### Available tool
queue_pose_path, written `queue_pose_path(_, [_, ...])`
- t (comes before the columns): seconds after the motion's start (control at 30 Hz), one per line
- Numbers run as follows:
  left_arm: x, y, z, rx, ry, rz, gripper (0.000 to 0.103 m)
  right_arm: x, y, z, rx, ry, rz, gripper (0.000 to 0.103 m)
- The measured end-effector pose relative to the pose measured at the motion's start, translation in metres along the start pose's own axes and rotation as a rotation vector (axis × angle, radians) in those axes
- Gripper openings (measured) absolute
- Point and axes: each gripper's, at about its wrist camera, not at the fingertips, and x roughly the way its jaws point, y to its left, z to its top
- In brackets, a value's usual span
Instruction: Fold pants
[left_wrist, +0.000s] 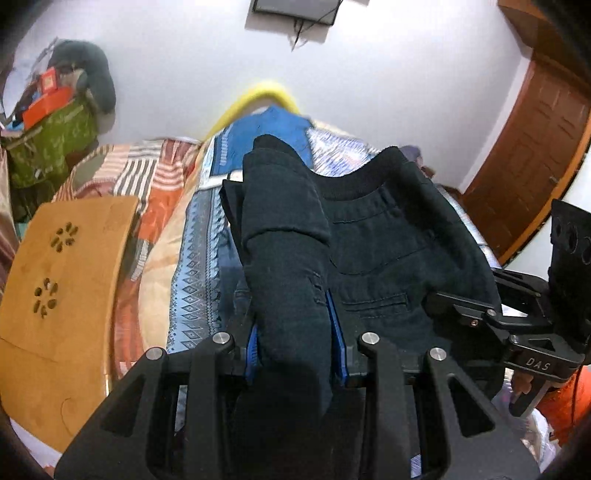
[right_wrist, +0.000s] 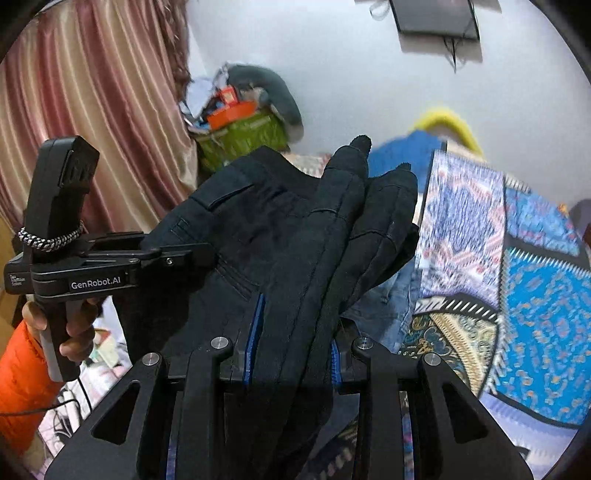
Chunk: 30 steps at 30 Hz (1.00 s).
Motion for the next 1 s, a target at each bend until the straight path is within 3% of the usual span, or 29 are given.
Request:
queue_pose_path(0.27, [0.096, 0.032, -0.036, -0.061, 0.165, -0.008, 0.033, 0.063, -0.034, -0.032, 0.037, 0.154, -0.051, 0.027])
queue_pose_path(0.4, [0.094, 0.036, -0.044, -0.076, 0.166, 0.002, 0.041, 0.058, -0.045, -0.041, 0.095, 0.194, -0.024, 0.035])
queue_pose_path(0.5, [0.072, 0.026, -0.042, -0.024, 0.155, 0.062, 0.042, 0.042, -0.041, -0.043, 0.057, 0.201, -0.058, 0.041])
queue_pose_path(0.7, [0.016, 0.005, -0.036, 0.083, 0.107, 0.162, 0.042, -0.013, -0.020, -0.042, -0.040, 0.150, -0.140, 0.041])
queue_pose_path(1.0, [-0.141, -0.076, -0.034, 0.159, -0.120, 0.187, 0.043, -0.156, 0.051, -0.018, -0.096, -0.130, -0.152, 0.041])
